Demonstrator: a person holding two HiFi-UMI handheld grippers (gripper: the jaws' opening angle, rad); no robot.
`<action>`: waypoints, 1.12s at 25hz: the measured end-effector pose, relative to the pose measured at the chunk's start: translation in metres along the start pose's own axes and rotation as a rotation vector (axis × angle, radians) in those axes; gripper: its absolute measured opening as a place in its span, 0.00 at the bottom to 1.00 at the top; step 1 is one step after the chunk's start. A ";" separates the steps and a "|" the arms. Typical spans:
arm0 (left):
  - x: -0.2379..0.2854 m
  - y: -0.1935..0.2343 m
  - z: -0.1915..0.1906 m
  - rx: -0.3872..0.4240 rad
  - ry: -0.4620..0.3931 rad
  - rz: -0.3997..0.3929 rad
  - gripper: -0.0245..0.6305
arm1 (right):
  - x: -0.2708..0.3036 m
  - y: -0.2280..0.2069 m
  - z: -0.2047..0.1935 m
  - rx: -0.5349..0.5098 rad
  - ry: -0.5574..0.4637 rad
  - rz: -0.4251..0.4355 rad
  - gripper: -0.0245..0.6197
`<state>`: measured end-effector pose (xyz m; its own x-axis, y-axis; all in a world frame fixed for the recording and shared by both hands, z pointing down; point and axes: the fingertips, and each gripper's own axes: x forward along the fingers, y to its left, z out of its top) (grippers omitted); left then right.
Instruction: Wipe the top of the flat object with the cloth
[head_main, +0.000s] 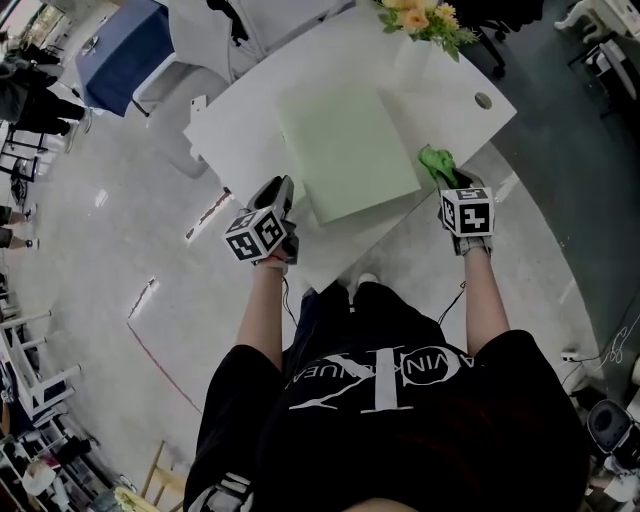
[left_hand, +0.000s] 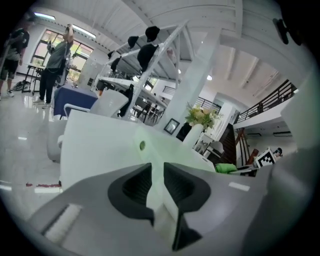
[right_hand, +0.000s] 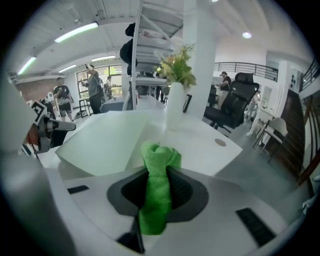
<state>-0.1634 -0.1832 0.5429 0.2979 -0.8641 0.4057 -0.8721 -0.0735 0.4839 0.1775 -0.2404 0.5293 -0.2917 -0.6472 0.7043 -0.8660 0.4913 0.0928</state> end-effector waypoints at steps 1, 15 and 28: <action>-0.006 0.006 0.007 -0.004 -0.037 0.010 0.15 | -0.002 -0.002 0.008 0.013 -0.037 -0.001 0.14; -0.085 0.005 0.122 0.305 -0.381 0.146 0.05 | -0.043 0.043 0.134 -0.040 -0.422 0.108 0.14; -0.129 -0.003 0.172 0.361 -0.505 0.186 0.05 | -0.065 0.070 0.180 -0.061 -0.554 0.180 0.14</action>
<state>-0.2660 -0.1572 0.3555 -0.0133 -0.9999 0.0002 -0.9934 0.0133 0.1136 0.0630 -0.2688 0.3632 -0.6153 -0.7505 0.2411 -0.7630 0.6439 0.0572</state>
